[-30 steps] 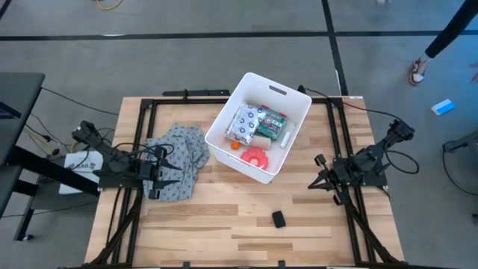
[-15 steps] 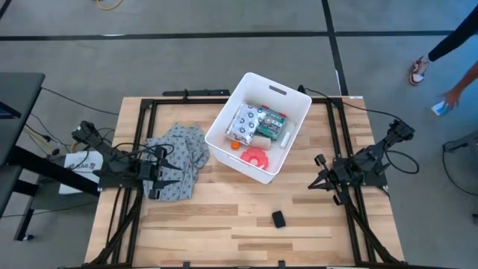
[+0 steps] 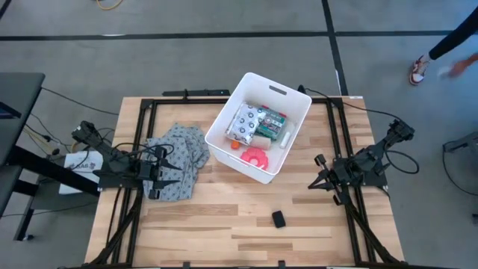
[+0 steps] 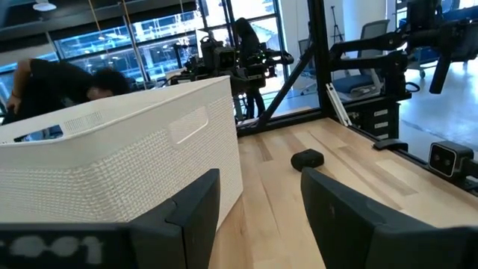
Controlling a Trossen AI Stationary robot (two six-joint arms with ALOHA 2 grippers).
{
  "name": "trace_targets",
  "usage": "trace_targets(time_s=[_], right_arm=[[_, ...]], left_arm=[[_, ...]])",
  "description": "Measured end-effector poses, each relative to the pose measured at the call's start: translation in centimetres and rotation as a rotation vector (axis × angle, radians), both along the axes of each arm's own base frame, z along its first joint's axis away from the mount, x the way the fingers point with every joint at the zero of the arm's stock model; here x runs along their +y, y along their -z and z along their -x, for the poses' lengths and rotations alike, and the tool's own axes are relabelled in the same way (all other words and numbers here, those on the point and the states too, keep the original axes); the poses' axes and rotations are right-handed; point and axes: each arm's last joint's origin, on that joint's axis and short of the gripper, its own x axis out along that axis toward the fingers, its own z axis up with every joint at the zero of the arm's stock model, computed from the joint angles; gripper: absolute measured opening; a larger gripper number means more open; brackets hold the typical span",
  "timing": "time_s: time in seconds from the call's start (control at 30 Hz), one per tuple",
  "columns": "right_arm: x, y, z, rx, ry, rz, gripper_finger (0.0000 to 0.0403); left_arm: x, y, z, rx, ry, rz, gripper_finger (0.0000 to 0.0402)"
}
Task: Pick & place medical supplies in basket/bin
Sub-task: Return to Home Position
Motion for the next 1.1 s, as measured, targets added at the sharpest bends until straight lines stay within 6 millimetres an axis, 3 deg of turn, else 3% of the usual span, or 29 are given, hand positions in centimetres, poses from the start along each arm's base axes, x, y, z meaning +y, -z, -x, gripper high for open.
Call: trace_targets(time_s=[1.1], right_arm=[[0.00, 0.00, 0.00, 0.000, 0.000, 0.000, 0.0005]], left_arm=[[0.00, 0.00, 0.00, 0.000, 0.000, -0.004, 0.0178]])
